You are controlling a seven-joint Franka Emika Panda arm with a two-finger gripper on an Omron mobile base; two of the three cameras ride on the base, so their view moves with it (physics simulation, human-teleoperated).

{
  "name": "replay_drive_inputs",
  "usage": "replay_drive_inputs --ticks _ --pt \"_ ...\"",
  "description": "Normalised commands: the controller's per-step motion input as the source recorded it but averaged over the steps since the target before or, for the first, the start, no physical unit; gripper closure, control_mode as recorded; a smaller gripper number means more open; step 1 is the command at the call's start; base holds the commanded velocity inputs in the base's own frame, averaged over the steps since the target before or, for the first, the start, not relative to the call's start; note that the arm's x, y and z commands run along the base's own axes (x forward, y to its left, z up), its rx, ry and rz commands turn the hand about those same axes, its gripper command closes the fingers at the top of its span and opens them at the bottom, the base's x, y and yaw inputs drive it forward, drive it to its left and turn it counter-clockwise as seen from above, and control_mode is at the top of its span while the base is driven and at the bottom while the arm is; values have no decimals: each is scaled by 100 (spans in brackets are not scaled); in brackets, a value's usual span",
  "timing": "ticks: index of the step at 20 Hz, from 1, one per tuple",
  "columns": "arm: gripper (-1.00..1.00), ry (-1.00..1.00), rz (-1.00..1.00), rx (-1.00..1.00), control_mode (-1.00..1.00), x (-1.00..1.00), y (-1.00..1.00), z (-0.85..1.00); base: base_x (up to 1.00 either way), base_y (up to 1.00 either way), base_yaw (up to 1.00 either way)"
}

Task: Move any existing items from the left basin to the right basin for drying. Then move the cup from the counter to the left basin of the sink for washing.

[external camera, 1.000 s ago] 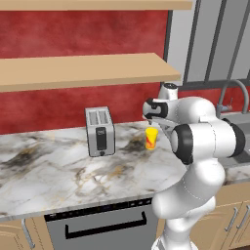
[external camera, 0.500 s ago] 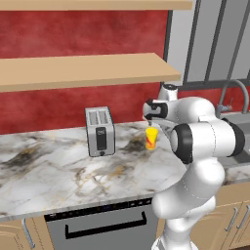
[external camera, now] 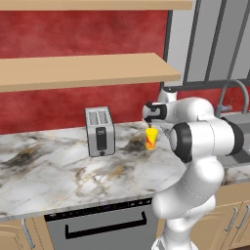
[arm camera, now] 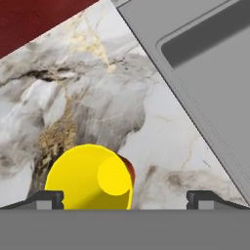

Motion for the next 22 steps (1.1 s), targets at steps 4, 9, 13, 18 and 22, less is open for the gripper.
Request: replay_drive_inputs --ticks 4,9,13,18,22 --pt "-100 0 0 0 -100 0 0 -16 0 0 0" --pt "-100 0 0 0 -100 0 0 -11 0 0 0" --pt "-100 0 0 0 -100 0 0 -16 0 0 0" --pt "-100 0 0 0 -100 0 0 -18 0 0 0" --pt "-100 0 0 0 -100 0 0 -20 0 0 0"
